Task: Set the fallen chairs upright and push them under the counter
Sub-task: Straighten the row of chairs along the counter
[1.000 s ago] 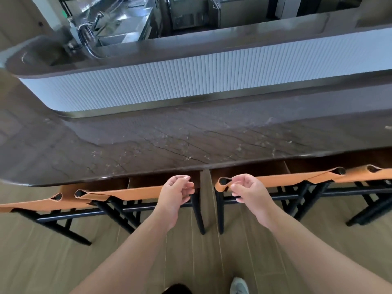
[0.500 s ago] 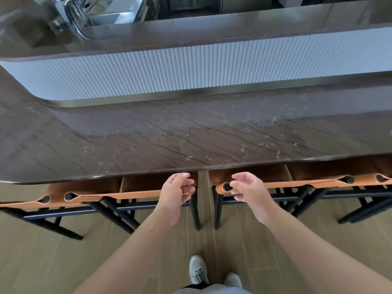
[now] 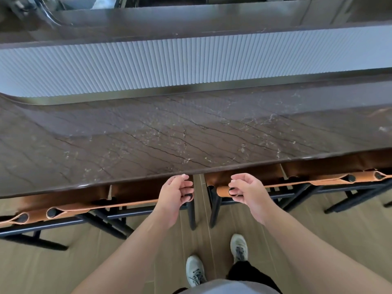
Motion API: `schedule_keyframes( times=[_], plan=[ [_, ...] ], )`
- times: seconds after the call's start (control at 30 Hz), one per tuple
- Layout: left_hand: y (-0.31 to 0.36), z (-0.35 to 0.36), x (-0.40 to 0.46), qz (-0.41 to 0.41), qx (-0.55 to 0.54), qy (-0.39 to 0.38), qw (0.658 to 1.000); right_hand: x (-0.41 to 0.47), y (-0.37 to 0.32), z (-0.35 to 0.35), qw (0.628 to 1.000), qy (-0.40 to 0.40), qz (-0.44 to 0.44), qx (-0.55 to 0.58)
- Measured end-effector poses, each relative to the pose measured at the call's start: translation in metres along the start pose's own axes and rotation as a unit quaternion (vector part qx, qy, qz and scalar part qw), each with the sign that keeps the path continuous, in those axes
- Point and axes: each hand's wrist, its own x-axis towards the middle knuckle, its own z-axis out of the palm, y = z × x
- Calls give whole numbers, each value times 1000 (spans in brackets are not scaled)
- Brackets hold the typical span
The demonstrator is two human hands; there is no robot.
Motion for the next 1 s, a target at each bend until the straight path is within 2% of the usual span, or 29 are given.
schedule_keyframes(
  times=[0.1, 0.17, 0.27, 0.37, 0.4, 0.53, 0.6, 0.73, 0.87, 1.0],
  plan=[
    [1, -2, 6, 32, 28, 15, 999, 13, 3, 4, 997, -3, -12, -74],
    [-3, -4, 7, 99, 174, 10, 980, 22, 6, 6, 973, 1, -51, -226],
    [-14, -7, 17, 171, 442, -23, 880, 32, 13, 11, 865, -28, -119, -486],
    [-16, -9, 24, 179, 585, -55, 789, 37, 22, 17, 729, -33, -204, -653],
    [-16, -9, 25, 193, 621, -55, 758, 39, 25, 18, 694, -34, -226, -682],
    [-19, -8, 29, 254, 747, -76, 609, 45, 36, 5, 620, -42, -259, -740],
    [-17, -7, 31, 265, 776, -78, 567, 49, 37, -5, 606, -45, -263, -750],
    [-11, -9, 34, 274, 796, -95, 531, 53, 36, -13, 605, -71, -269, -746],
    [-4, -8, 36, 275, 804, -119, 514, 55, 32, -14, 594, -98, -275, -750],
    [-5, -8, 39, 271, 801, -121, 519, 52, 31, -15, 603, -98, -278, -742]
  ],
)
